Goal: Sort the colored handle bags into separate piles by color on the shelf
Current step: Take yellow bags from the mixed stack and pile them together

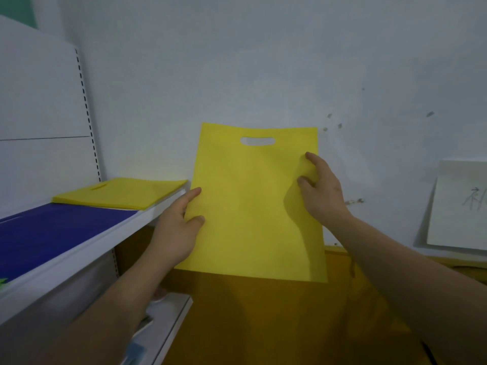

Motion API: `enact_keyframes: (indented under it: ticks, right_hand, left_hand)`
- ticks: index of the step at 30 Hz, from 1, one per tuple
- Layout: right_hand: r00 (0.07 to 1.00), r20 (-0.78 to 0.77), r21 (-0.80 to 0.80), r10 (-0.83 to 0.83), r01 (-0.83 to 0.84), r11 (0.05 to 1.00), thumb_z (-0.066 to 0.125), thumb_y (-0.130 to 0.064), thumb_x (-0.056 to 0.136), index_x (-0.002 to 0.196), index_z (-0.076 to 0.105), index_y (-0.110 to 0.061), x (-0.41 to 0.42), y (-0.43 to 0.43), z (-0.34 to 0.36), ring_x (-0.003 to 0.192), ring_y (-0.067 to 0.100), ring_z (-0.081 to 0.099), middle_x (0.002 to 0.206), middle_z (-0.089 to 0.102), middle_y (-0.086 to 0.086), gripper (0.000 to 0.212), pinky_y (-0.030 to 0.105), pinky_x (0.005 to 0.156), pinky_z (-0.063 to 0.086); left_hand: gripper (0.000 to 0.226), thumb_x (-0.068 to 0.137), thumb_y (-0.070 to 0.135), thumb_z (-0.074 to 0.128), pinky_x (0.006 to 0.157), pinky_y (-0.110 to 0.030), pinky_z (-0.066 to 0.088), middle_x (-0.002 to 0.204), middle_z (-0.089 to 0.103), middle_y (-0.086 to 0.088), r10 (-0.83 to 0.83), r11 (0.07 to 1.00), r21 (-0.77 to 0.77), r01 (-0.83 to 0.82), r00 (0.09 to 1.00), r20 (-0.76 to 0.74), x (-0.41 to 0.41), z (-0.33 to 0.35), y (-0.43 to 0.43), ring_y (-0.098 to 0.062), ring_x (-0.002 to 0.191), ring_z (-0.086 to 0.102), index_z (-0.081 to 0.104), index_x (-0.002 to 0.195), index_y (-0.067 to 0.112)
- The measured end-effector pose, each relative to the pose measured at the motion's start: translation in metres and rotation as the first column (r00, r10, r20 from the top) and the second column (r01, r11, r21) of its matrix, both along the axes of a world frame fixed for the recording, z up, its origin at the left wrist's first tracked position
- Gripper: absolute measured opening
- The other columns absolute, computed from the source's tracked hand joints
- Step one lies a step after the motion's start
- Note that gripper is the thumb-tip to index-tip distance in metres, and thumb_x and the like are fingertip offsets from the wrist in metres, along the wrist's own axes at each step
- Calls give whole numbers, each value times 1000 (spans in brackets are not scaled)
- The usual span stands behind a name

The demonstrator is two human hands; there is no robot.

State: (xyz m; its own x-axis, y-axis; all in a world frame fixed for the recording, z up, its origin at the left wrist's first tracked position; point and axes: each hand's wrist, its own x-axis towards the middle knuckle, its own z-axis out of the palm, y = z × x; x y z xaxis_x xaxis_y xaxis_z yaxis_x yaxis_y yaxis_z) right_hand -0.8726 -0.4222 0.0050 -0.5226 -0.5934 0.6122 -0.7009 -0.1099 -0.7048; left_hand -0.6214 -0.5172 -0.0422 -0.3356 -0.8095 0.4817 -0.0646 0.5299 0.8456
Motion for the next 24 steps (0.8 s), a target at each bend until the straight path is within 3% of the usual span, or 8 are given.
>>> enact_keyframes:
  ticks: [3,8,12,15,19,24]
  right_hand:
    - [1000,-15,-7,23,-23,1000,46,-15,98,148,29,-28,-17,-27,1,135,19,34,151,33,-3,54,23,100,31]
    - [993,-58,-33,103,-105,994,47,-15,97,148,30,-25,-47,-76,10,137,17,33,151,34,-3,55,22,104,27]
    - [979,-68,-69,191,-196,978,48,-14,96,147,32,-25,-62,-120,17,135,14,34,150,36,-4,54,12,96,23]
    - [963,-62,-65,264,-268,961,48,-14,96,146,32,-26,-64,-150,14,135,14,34,149,36,-4,54,13,97,23]
    - [934,-55,-67,352,-355,932,48,-14,96,146,32,-25,-54,-188,12,135,15,35,149,36,-4,54,13,97,23]
    - [905,-55,-73,422,-425,902,48,-14,96,146,33,-25,-29,-238,12,134,15,35,149,36,-3,54,11,93,23]
  left_hand:
    - [52,93,4,52,76,-18,46,130,50,6,36,999,-28,-36,999,6,-14,4,-19,-2,101,56,42,131,38]
    - [53,93,5,54,84,-19,42,137,48,6,142,988,-69,-142,990,4,-38,10,-48,-12,120,50,42,128,42]
    - [52,93,3,53,68,-2,42,120,51,12,248,966,-75,-248,969,-11,-48,16,-63,6,92,54,43,135,31]
    - [52,92,2,54,73,-10,44,122,52,7,336,938,-85,-335,942,-4,-48,14,-72,4,91,55,43,136,28]
    - [53,92,2,54,65,-2,38,117,48,13,458,887,-85,-454,888,35,-40,18,-80,7,86,51,44,136,29]
    - [54,92,2,53,84,-23,36,123,44,10,545,837,-99,-538,837,57,-18,24,-101,-10,104,46,41,139,25]
